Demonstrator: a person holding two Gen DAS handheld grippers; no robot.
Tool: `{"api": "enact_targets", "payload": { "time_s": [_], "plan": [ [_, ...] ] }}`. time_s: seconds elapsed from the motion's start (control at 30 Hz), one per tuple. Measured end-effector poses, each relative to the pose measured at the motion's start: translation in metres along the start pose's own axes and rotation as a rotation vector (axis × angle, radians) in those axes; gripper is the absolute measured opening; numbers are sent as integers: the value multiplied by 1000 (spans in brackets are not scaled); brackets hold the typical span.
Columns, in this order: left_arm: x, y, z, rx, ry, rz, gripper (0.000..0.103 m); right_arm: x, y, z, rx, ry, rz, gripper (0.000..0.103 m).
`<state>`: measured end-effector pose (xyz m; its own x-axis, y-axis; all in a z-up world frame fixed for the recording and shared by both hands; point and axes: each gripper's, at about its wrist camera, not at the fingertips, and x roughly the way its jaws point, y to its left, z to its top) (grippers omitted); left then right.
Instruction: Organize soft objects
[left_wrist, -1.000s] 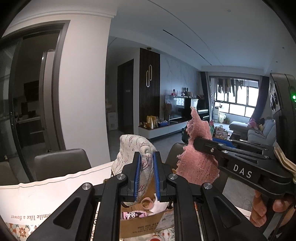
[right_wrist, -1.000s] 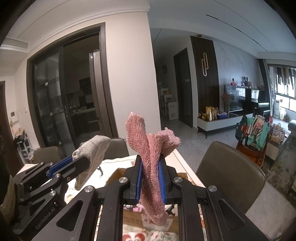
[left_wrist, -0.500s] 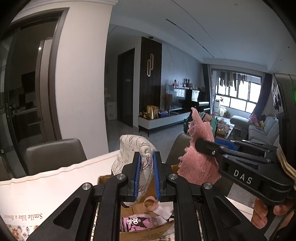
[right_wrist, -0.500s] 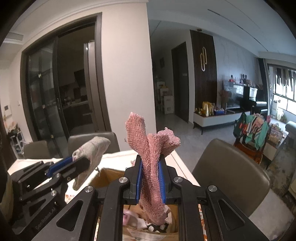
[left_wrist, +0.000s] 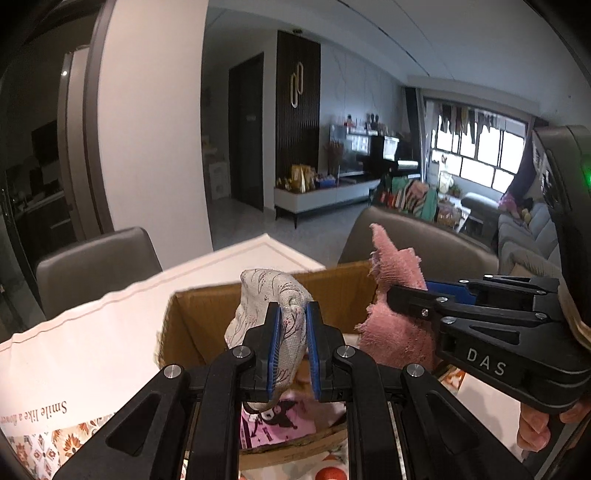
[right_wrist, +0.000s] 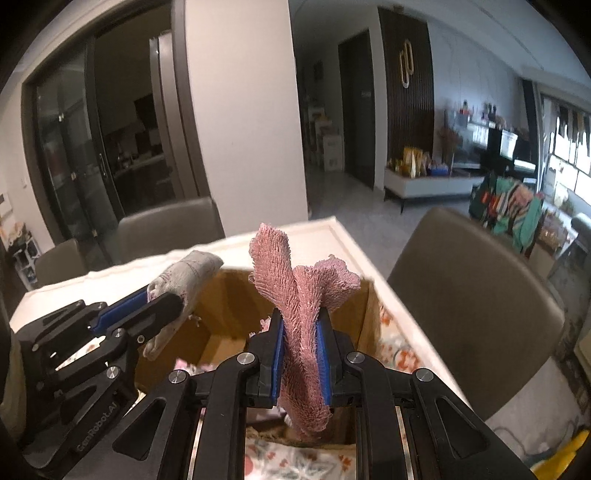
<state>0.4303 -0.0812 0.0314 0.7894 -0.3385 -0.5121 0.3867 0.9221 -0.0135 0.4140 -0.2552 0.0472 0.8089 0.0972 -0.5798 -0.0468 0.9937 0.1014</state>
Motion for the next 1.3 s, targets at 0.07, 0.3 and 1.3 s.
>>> {"api": "enact_targets", "payload": {
  "time_s": [0.07, 0.3, 1.3],
  "plan": [
    [5, -1, -3, 4, 25, -3, 15, 7, -2, -3, 4, 37, 11, 17],
    [17, -3, -9, 2, 78, -7, 29, 22, -6, -12, -3, 107, 14, 19],
    [-106, -10, -18, -81, -44, 106, 37, -85, 24, -28, 5, -59, -45, 40]
  ]
}}
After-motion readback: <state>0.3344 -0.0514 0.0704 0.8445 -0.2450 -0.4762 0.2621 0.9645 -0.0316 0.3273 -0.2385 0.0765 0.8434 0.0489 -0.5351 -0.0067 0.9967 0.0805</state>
